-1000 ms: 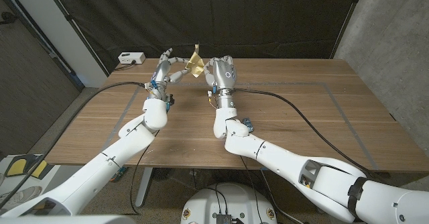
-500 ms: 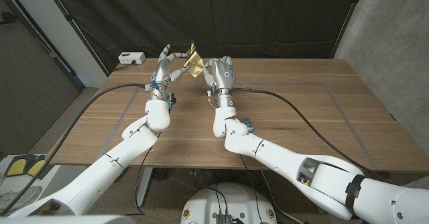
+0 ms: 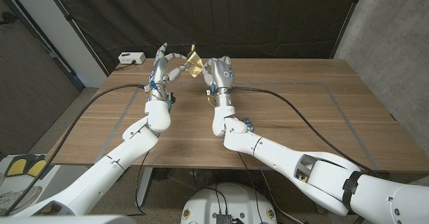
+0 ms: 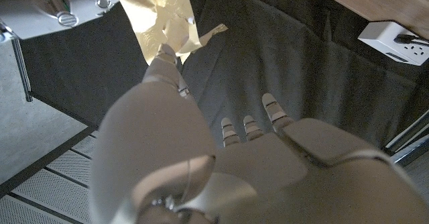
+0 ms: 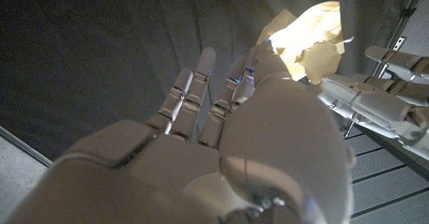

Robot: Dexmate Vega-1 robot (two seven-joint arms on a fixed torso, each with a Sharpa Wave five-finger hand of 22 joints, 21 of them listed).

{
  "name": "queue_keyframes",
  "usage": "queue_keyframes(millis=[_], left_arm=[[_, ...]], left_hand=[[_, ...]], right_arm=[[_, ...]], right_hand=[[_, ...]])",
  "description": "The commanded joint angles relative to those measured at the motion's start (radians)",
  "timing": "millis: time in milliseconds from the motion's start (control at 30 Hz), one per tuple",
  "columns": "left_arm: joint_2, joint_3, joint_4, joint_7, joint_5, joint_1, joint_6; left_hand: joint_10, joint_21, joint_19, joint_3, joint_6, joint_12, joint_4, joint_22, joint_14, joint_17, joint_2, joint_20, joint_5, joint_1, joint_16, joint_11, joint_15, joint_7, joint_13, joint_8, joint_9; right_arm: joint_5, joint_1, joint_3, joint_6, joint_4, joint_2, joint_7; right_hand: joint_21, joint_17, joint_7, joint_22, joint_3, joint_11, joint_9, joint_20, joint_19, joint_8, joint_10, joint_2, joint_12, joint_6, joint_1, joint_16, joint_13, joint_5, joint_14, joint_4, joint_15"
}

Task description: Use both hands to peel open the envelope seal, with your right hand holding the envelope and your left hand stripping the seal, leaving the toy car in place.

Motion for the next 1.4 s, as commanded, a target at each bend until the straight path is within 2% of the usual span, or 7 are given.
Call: queue_keyframes(millis=[33, 233, 367, 533, 667, 900, 1400], left_arm=[[0.000, 0.006, -0.014, 0.003, 0.026, -0.004, 0.064], [-0.007, 0.011, -0.006, 0.009, 0.032, -0.014, 0.081], [-0.008, 0.018, 0.001, -0.004, 0.026, -0.028, 0.093], [-0.025, 0.028, 0.022, -0.006, 0.014, -0.049, 0.098], [-0.030, 0.036, 0.031, 0.003, 0.018, -0.057, 0.097], [-0.037, 0.041, 0.033, 0.038, 0.035, -0.057, 0.105], [0.059, 0.115, -0.073, 0.012, 0.245, -0.040, 0.334]], left_hand=[[0.008, -0.004, -0.005, -0.009, -0.008, 0.003, 0.004, 0.007, -0.011, 0.003, -0.009, -0.006, -0.003, -0.009, 0.004, 0.004, -0.003, 0.012, 0.002, 0.003, 0.003], [0.015, -0.003, -0.007, -0.012, -0.031, 0.004, 0.007, 0.009, -0.014, 0.003, -0.004, -0.016, -0.004, -0.013, 0.004, -0.006, -0.005, 0.006, 0.001, -0.015, -0.013], [0.040, 0.001, -0.004, -0.005, 0.009, 0.011, 0.012, 0.011, -0.008, 0.003, 0.020, -0.017, -0.005, -0.013, 0.008, -0.016, -0.007, 0.024, 0.000, -0.012, -0.032], [0.115, 0.019, 0.024, 0.007, 0.146, 0.027, -0.002, 0.014, 0.027, -0.003, 0.038, -0.054, -0.012, 0.016, 0.012, -0.057, -0.043, 0.007, -0.004, -0.003, -0.091], [0.156, 0.029, 0.038, 0.013, 0.226, 0.033, -0.010, 0.015, 0.047, -0.004, 0.046, -0.056, -0.013, 0.033, 0.014, -0.080, -0.056, 0.000, -0.007, 0.001, -0.126], [0.228, 0.039, 0.049, 0.014, 0.313, 0.045, -0.012, 0.015, 0.073, 0.005, 0.057, -0.066, -0.016, 0.044, 0.025, -0.102, -0.071, 0.032, -0.008, 0.004, -0.167], [0.264, 0.042, 0.039, 0.019, 0.376, 0.044, -0.008, 0.015, 0.065, 0.003, 0.073, -0.089, -0.012, 0.044, 0.016, -0.107, -0.081, 0.053, -0.007, -0.014, -0.185]], right_arm=[[0.017, 0.015, -0.002, 0.055, 0.033, 0.006, -0.029], [0.020, 0.021, -0.004, 0.083, 0.042, 0.003, -0.033], [0.019, 0.023, -0.003, 0.103, 0.043, 0.000, -0.043], [0.017, 0.024, -0.002, 0.115, 0.042, -0.004, -0.049], [0.019, 0.026, 0.001, 0.121, 0.046, -0.003, -0.050], [0.022, 0.025, 0.006, 0.132, 0.044, -0.006, -0.050], [0.080, -0.002, 0.050, 0.122, -0.028, -0.014, 0.014]], right_hand=[[0.009, 0.003, 0.026, 0.004, 0.012, -0.001, 0.089, -0.009, -0.003, 0.035, 0.014, 0.002, 0.005, 0.055, 0.002, 0.006, 0.004, -0.001, 0.009, 0.000, -0.180], [0.013, 0.006, 0.026, 0.004, 0.014, -0.001, 0.090, -0.009, -0.002, 0.035, 0.017, 0.001, 0.007, 0.053, 0.001, 0.006, 0.005, -0.002, 0.012, 0.000, -0.180], [0.017, 0.009, 0.025, 0.003, 0.016, -0.001, 0.091, -0.008, -0.001, 0.035, 0.019, -0.001, 0.008, 0.053, 0.000, 0.007, 0.007, -0.003, 0.016, 0.000, -0.180], [0.022, 0.014, 0.024, 0.002, 0.019, -0.001, 0.092, -0.008, -0.001, 0.036, 0.022, -0.003, 0.009, 0.054, -0.001, 0.009, 0.008, -0.004, 0.020, 0.000, -0.180], [0.025, 0.016, 0.024, 0.002, 0.021, -0.001, 0.092, -0.007, -0.001, 0.036, 0.023, -0.004, 0.009, 0.054, -0.002, 0.009, 0.009, -0.004, 0.021, 0.000, -0.180], [0.030, 0.021, 0.025, 0.001, 0.024, -0.001, 0.093, -0.007, -0.001, 0.035, 0.024, -0.006, 0.010, 0.053, -0.004, 0.010, 0.011, -0.005, 0.024, 0.001, -0.180], [0.041, 0.030, 0.026, -0.002, 0.031, -0.002, 0.094, -0.008, -0.003, 0.036, 0.026, -0.011, 0.009, 0.054, -0.006, 0.008, 0.014, -0.006, 0.025, 0.000, -0.180]])
